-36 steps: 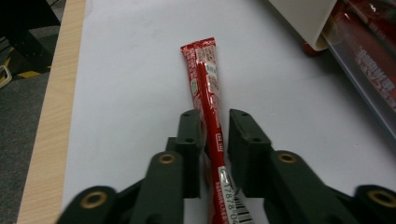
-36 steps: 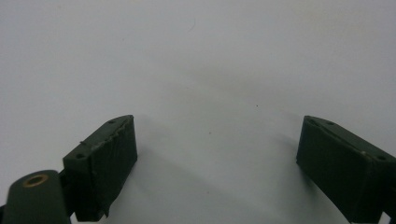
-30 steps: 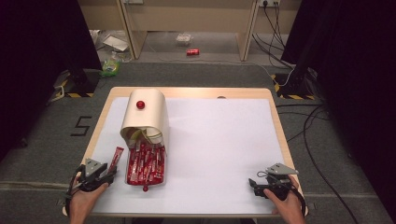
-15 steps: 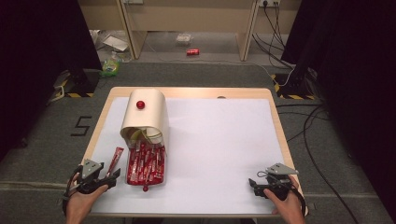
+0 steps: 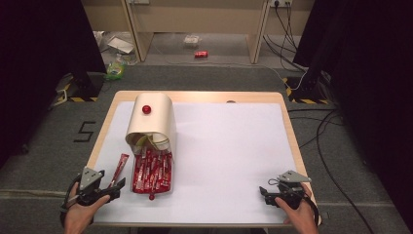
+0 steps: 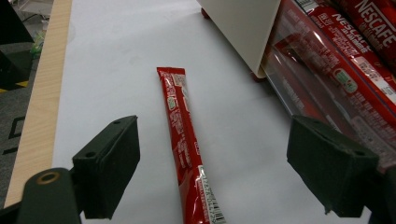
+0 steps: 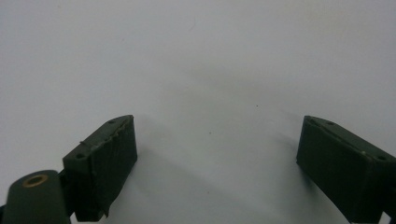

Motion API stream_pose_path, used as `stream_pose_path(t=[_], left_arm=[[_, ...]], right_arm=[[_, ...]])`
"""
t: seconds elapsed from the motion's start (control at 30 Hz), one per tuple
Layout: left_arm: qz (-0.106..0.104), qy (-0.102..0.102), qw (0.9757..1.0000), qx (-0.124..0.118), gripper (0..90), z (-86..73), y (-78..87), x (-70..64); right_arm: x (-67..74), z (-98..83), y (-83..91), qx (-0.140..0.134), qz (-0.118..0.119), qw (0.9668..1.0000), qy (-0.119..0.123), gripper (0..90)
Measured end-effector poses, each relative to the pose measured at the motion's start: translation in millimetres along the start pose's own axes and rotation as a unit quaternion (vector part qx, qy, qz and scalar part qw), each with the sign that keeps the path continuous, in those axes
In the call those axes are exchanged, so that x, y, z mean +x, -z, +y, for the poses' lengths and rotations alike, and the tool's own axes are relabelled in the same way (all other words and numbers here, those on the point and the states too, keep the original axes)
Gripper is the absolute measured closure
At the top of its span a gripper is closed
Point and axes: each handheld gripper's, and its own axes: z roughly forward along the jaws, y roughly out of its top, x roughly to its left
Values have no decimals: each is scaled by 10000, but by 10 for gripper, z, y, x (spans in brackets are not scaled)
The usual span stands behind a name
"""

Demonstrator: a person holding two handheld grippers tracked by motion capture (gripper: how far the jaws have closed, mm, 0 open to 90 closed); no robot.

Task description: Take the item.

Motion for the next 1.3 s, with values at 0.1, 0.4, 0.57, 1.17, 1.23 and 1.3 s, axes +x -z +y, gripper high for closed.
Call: stream_pose_path(t=[0.1, 0.4, 0.57, 1.17, 1.23, 1.3], left_arm=[[9, 36, 10000, -68, 162, -8, 33, 12], [-7, 30, 9999, -139, 159, -12, 81, 7], [-36, -44, 9998, -212, 160, -4, 108, -22], [43, -90, 9988, -478, 162, 10, 267, -78], [54, -90, 9986, -522, 162, 7, 295, -87], [49, -117, 9985, -536, 162, 7, 316, -94]], right_arm=[[0, 0, 0, 0, 0, 10000, -1, 125], [1, 0, 0, 1, 2, 10000, -6, 125], [-3, 0, -1, -5, -1, 10000, 14, 125], [-4, 0, 0, 4, 15, 10000, 4, 122], [-4, 1, 0, 6, 15, 10000, 5, 122], [-5, 1, 0, 3, 9, 10000, 16, 122]])
